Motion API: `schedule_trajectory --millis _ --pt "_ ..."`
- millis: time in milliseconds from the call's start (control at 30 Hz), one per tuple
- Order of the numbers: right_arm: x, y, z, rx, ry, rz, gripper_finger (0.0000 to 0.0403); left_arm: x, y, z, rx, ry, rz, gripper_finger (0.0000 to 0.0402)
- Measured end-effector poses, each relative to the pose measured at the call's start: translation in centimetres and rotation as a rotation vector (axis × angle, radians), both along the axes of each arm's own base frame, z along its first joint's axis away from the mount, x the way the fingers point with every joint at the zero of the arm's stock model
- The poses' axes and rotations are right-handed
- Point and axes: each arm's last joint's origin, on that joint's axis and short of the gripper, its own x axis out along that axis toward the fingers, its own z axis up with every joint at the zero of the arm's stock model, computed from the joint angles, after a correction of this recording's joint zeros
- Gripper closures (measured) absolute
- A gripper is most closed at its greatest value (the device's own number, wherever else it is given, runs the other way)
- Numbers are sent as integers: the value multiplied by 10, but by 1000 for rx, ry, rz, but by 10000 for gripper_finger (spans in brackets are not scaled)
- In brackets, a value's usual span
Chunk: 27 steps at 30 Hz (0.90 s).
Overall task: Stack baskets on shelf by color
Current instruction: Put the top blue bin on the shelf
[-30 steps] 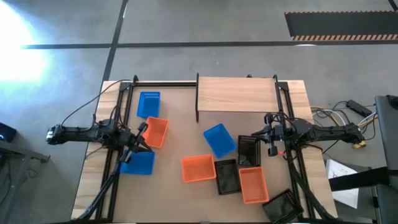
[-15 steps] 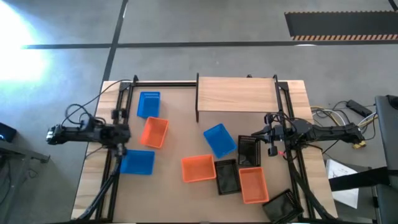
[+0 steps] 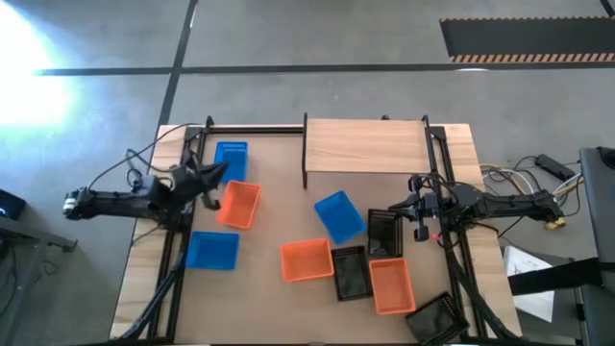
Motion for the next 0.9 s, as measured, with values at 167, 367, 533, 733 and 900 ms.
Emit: schedule_trajectory --millis 167,367,533,733,900 --pt "0 0 0 0 -1 0 394 15 4 28 -110 268 128 402" --pt "0 0 0 0 -1 0 394 24 12 64 -273 465 259 401" --pt "0 0 0 0 0 0 394 46 27 72 -430 639 341 377" --pt "0 0 0 0 0 0 394 77 67 56 -597 867 298 297" --pt "0 0 0 0 0 0 394 89 116 27 -734 995 351 225"
